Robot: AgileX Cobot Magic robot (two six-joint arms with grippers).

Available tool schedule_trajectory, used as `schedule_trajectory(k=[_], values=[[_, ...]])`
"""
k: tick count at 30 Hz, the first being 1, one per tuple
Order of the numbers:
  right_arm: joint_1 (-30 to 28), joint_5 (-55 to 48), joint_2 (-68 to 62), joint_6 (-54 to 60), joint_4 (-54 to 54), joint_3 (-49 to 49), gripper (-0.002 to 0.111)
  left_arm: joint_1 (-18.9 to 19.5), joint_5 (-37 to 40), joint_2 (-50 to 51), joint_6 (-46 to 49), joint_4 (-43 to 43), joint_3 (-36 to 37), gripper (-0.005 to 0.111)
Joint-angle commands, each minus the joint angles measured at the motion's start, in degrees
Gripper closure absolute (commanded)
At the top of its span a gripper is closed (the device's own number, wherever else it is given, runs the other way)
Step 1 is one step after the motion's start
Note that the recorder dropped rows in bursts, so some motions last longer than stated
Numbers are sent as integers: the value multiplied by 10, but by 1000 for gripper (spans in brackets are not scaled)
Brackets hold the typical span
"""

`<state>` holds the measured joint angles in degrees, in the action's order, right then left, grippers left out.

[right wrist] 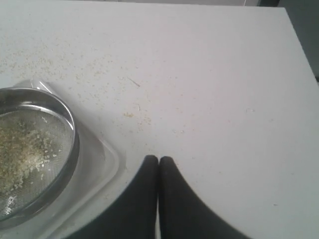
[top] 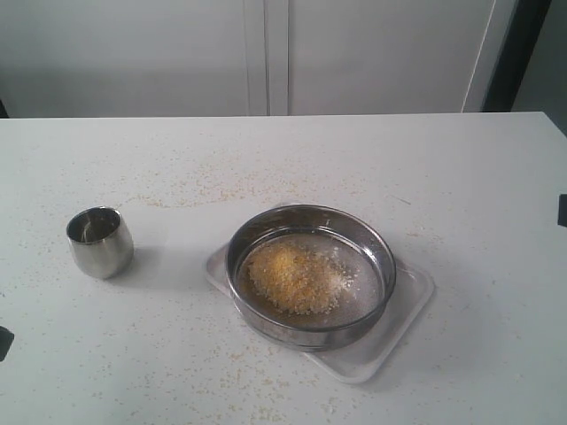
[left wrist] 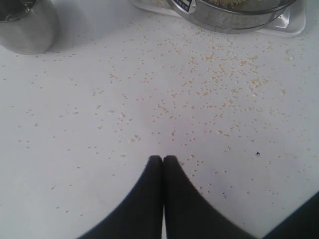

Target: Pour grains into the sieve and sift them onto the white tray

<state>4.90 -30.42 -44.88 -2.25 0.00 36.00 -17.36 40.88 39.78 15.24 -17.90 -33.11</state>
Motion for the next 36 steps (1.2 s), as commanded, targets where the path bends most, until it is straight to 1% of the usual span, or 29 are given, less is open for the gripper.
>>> schedule_trajectory(k=[1, 10, 17, 27, 31, 36], values=[[-3, -42, -57, -1, 5, 39, 108, -2, 8, -4, 0, -8, -3, 107], [-3, -84, -161, 47, 77, 104, 108, -2, 8, -4, 0, -8, -3, 107], [-1, -139, -237, 102, 129, 157, 108, -2, 8, -4, 0, -8, -3, 107], [66, -158, -322, 105, 131, 212, 108, -2, 8, -4, 0, -8, -3, 107], [109, -160, -371, 111, 130, 255, 108, -2, 8, -4, 0, -8, -3, 107], [146, -157, -439, 112, 116, 299, 108, -2, 8, -4, 0, -8, -3, 107]])
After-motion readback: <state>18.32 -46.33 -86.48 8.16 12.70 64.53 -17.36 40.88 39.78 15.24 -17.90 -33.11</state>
